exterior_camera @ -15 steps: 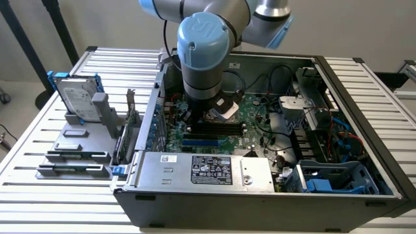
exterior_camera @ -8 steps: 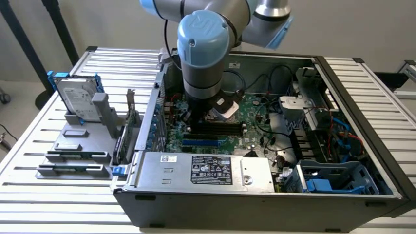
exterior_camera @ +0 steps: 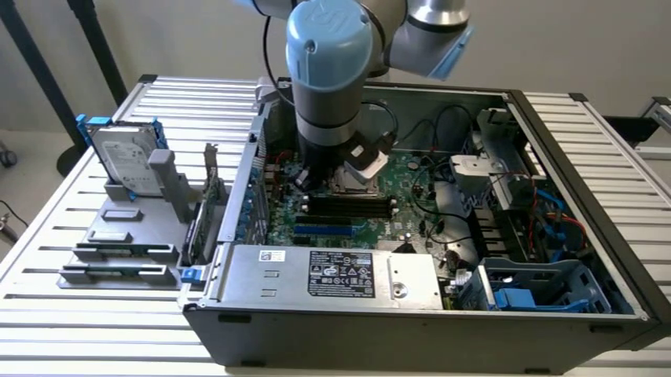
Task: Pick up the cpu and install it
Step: 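Install the first cpu locking lever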
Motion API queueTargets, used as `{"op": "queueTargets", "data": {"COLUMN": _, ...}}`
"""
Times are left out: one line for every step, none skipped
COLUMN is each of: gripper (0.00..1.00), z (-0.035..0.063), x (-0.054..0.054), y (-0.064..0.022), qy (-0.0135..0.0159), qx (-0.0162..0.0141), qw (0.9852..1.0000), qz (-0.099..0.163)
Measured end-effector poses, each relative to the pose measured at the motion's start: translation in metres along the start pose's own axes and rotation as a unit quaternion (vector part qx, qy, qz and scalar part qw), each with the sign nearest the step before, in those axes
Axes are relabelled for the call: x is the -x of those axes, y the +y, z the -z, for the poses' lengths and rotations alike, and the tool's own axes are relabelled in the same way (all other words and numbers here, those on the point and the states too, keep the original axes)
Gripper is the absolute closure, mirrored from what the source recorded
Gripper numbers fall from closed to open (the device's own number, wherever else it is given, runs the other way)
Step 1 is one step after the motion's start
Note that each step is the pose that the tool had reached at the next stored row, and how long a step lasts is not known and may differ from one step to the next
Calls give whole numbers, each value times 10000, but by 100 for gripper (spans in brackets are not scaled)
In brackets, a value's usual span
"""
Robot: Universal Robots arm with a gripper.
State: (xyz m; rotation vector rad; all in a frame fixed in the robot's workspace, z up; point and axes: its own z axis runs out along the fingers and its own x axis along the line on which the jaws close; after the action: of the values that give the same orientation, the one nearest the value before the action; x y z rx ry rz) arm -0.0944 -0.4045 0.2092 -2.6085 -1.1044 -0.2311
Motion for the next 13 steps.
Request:
{"op": "queueTargets", "data": {"gripper": 89, "z": -8, "x": -20, "y": -19, "qy": 0, "qx": -1, "qw": 10000, "qz": 3}}
{"op": "queueTargets", "data": {"gripper": 89, "z": -18, "x": -42, "y": -41, "qy": -2, "qx": -2, "qw": 10000, "qz": 7}}
{"op": "queueTargets", "data": {"gripper": 89, "z": -29, "x": -66, "y": -64, "qy": -2, "qx": -3, "qw": 10000, "qz": 12}}
{"op": "queueTargets", "data": {"gripper": 89, "z": -36, "x": -88, "y": -86, "qy": -3, "qx": -5, "qw": 10000, "qz": 18}}
{"op": "queueTargets", "data": {"gripper": 89, "z": -37, "x": -107, "y": -104, "qy": -7, "qx": -9, "qw": 10000, "qz": 29}}
{"op": "queueTargets", "data": {"gripper": 89, "z": -31, "x": -123, "y": -120, "qy": -14, "qx": -15, "qw": 10000, "qz": 50}}
{"op": "queueTargets", "data": {"gripper": 89, "z": -23, "x": -138, "y": -134, "qy": -22, "qx": -24, "qw": 10000, "qz": 78}}
{"op": "queueTargets", "data": {"gripper": 89, "z": -9, "x": -153, "y": -148, "qy": -31, "qx": -32, "qw": 9999, "qz": 109}}
{"op": "queueTargets", "data": {"gripper": 89, "z": 7, "x": -165, "y": -158, "qy": -43, "qx": -40, "qw": 9999, "qz": 144}}
{"op": "queueTargets", "data": {"gripper": 89, "z": 25, "x": -178, "y": -169, "qy": -56, "qx": -49, "qw": 9998, "qz": 188}}
{"op": "queueTargets", "data": {"gripper": 89, "z": 42, "x": -189, "y": -179, "qy": -68, "qx": -59, "qw": 9997, "qz": 232}}
{"op": "queueTargets", "data": {"gripper": 89, "z": 59, "x": -201, "y": -190, "qy": -79, "qx": -70, "qw": 9996, "qz": 275}}
{"op": "queueTargets", "data": {"gripper": 89, "z": 76, "x": -210, "y": -198, "qy": -92, "qx": -82, "qw": 9994, "qz": 322}}
